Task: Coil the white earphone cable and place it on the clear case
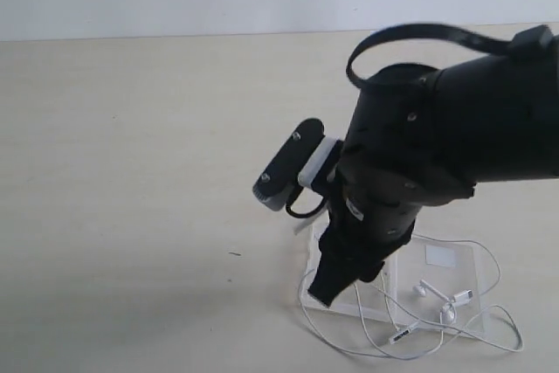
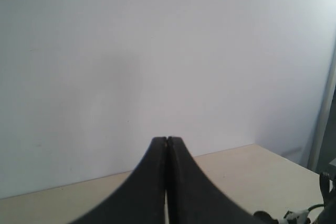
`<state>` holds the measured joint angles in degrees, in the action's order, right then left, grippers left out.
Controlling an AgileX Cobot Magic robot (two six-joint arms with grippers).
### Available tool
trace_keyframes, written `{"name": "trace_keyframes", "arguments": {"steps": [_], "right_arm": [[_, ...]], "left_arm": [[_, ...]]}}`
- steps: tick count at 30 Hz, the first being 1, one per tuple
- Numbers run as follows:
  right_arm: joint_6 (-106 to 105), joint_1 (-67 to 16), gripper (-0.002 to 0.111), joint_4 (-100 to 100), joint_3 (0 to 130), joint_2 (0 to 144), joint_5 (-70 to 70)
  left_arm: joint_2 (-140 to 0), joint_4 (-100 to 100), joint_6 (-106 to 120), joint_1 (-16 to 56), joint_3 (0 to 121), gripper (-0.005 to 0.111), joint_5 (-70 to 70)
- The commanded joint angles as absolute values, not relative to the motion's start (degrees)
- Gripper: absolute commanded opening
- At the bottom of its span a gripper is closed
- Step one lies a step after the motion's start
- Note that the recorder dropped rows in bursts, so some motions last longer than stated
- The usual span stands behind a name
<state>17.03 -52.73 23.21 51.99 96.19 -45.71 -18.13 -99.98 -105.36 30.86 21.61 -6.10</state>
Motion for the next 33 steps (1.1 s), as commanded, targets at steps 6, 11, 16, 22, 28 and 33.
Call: {"name": "trace_keyframes", "arguments": {"steps": [6,11,16,22,28,33], "right_arm": [[18.31,-52.59,0.039,19.34,55.69,83.8,-48.43],[24.65,-52.59,0.0,19.34,50.8,70.87,-44.3],[30.09,-52.59,0.0,20.47,43.43,55.77,-43.12],[33.47,-52.59,0.0,21.27,34.47,40.36,-42.6],[43.44,-52.59,0.0,21.65,32.33,31.57,-47.97],[45.18,-52.59,0.0,21.29,32.33,29.36,-49.3]], "left_arm": [[-18.09,-99.95,-105.38,30.82,21.55,0.0,-5.46],[-16.75,-94.78,-105.38,30.82,21.55,0.0,-0.8],[-13.88,-97.88,-105.38,30.82,20.01,0.0,-0.5],[-14.08,-88.66,-101.9,30.82,11.85,0.0,-17.2],[-13.94,-74.29,-87.82,30.82,12.2,0.0,-24.72],[-13.94,-74.29,-87.42,30.82,12.2,0.0,-23.55]]}}
